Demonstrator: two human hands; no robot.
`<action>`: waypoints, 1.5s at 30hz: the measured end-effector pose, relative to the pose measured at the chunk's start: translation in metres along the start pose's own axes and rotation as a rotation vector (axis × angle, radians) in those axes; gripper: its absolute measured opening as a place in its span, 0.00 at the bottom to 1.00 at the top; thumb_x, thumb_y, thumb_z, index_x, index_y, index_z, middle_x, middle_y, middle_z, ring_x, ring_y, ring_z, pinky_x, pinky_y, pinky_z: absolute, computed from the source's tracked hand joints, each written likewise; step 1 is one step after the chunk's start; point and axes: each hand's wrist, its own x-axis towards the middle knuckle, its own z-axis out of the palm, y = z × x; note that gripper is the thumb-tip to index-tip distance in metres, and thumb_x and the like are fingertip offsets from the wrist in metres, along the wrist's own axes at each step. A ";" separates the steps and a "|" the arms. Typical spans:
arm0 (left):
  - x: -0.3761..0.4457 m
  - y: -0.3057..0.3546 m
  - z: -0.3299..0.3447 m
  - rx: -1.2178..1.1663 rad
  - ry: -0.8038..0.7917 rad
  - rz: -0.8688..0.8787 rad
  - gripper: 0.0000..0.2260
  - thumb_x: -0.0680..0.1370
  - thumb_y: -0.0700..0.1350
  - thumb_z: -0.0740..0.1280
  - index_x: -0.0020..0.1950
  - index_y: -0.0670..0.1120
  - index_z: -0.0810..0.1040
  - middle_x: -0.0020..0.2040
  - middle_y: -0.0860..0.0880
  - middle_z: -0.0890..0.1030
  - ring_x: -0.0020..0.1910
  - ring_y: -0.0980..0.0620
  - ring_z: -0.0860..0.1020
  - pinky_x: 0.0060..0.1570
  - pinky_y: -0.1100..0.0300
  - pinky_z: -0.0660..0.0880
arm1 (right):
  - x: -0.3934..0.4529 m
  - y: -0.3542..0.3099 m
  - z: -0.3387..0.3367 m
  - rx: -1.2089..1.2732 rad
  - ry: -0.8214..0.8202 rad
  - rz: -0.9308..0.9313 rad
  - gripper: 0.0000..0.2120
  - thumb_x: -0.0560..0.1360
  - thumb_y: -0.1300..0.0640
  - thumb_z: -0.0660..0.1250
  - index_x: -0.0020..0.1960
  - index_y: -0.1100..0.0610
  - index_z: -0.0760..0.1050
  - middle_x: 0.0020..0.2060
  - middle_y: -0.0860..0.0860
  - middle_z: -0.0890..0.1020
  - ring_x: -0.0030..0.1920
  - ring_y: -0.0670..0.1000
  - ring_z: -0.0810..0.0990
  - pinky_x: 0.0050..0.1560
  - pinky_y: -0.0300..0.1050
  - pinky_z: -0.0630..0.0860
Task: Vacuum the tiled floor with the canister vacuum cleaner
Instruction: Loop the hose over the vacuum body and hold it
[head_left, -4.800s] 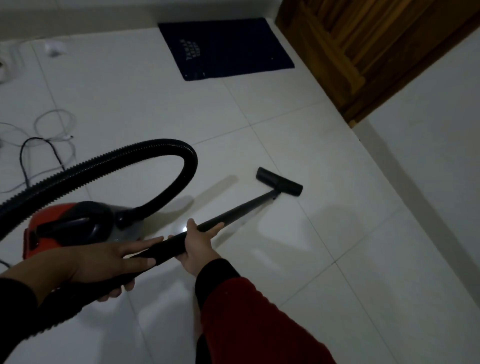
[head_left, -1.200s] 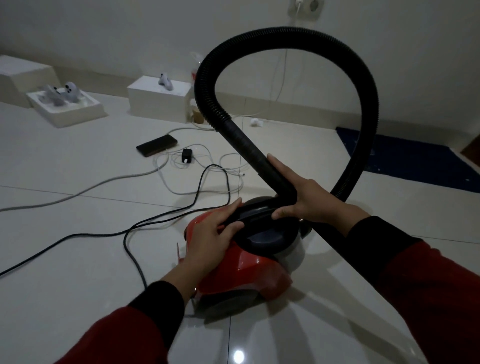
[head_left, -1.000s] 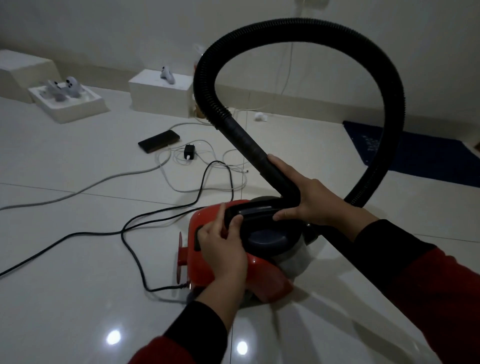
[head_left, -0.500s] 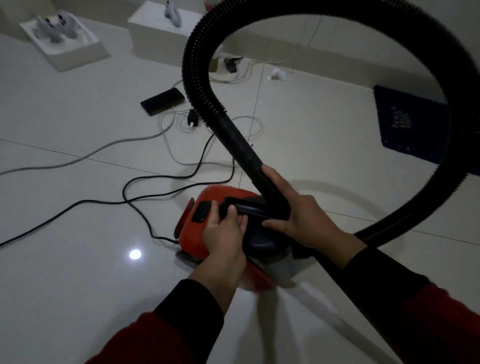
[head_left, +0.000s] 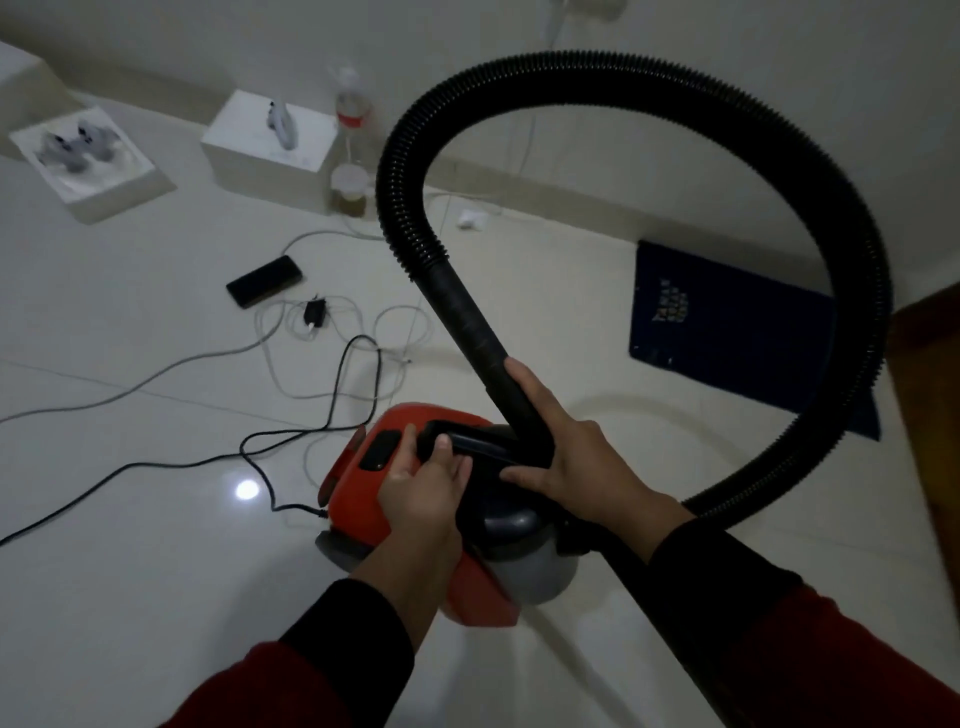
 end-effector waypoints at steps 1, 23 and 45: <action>-0.004 0.002 0.019 -0.002 -0.009 0.006 0.24 0.79 0.36 0.63 0.75 0.47 0.65 0.64 0.36 0.76 0.55 0.45 0.79 0.52 0.60 0.74 | 0.005 0.000 -0.020 -0.011 0.009 -0.006 0.53 0.70 0.61 0.76 0.70 0.24 0.43 0.62 0.36 0.72 0.54 0.39 0.77 0.54 0.23 0.70; 0.197 0.029 0.448 -0.211 -0.038 -0.060 0.25 0.79 0.35 0.63 0.74 0.49 0.66 0.64 0.45 0.75 0.54 0.50 0.78 0.41 0.68 0.79 | 0.332 0.156 -0.334 -0.162 -0.050 0.015 0.50 0.71 0.60 0.76 0.67 0.23 0.45 0.60 0.41 0.73 0.59 0.39 0.74 0.54 0.18 0.65; 0.371 -0.233 0.673 -0.393 0.236 -0.015 0.24 0.80 0.34 0.61 0.75 0.49 0.64 0.62 0.44 0.77 0.47 0.56 0.78 0.38 0.71 0.79 | 0.477 0.522 -0.449 -0.153 -0.437 -0.268 0.46 0.72 0.65 0.73 0.70 0.30 0.49 0.60 0.34 0.70 0.58 0.26 0.67 0.55 0.16 0.61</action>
